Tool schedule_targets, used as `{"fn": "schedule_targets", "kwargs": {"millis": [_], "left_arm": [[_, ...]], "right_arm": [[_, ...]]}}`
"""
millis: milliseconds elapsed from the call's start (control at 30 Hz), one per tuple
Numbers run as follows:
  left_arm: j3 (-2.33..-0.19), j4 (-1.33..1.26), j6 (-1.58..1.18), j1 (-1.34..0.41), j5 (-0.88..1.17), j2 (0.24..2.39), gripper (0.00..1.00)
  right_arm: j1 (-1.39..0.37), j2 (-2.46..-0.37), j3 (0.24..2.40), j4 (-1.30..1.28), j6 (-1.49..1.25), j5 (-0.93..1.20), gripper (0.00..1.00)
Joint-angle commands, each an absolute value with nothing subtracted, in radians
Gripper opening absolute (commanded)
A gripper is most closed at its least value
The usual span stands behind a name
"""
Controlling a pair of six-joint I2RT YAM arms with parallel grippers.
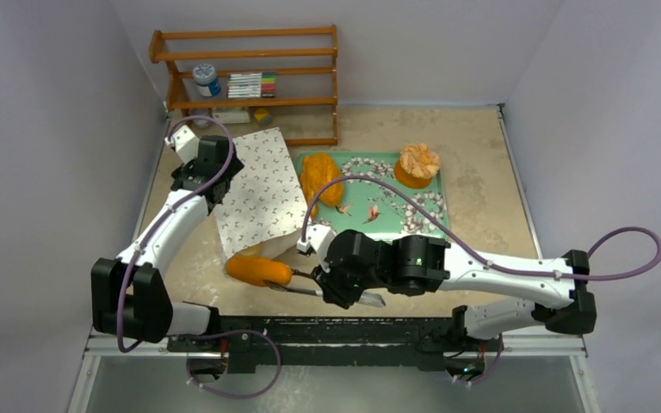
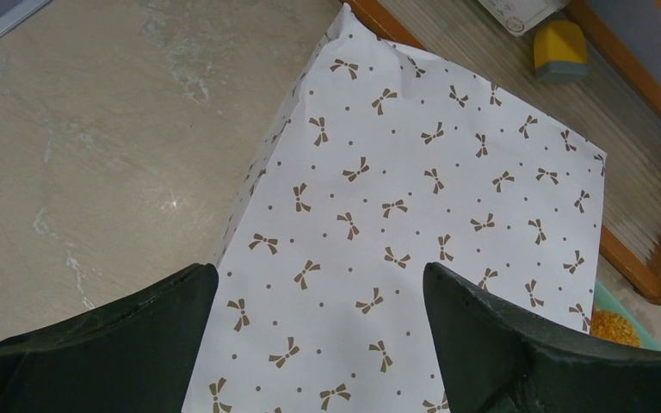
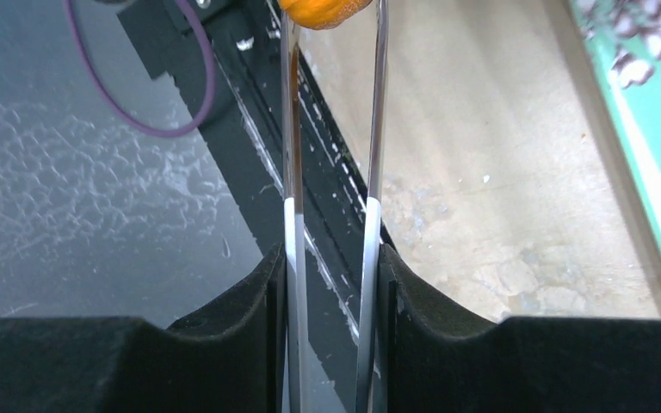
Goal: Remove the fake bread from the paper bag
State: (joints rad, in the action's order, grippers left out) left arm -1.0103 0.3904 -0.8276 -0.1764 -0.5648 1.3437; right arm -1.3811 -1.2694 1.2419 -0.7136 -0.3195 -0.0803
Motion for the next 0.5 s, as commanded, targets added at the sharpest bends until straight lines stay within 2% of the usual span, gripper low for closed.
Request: {"fn": "schedule_targets", "kwargs": {"millis": [0,467], "left_arm": [[-1.054,0.377,-0.832,-0.160,-0.609,1.330,0.91],[-1.065,0.392,-0.835,-0.031,-0.559,1.284,0.91]], "right_arm": [[-1.387,-1.234,1.359,-0.697,-0.301,-0.173,0.00],[-1.387,-1.230,1.574,-0.775,-0.341,-0.369,0.00]]}}
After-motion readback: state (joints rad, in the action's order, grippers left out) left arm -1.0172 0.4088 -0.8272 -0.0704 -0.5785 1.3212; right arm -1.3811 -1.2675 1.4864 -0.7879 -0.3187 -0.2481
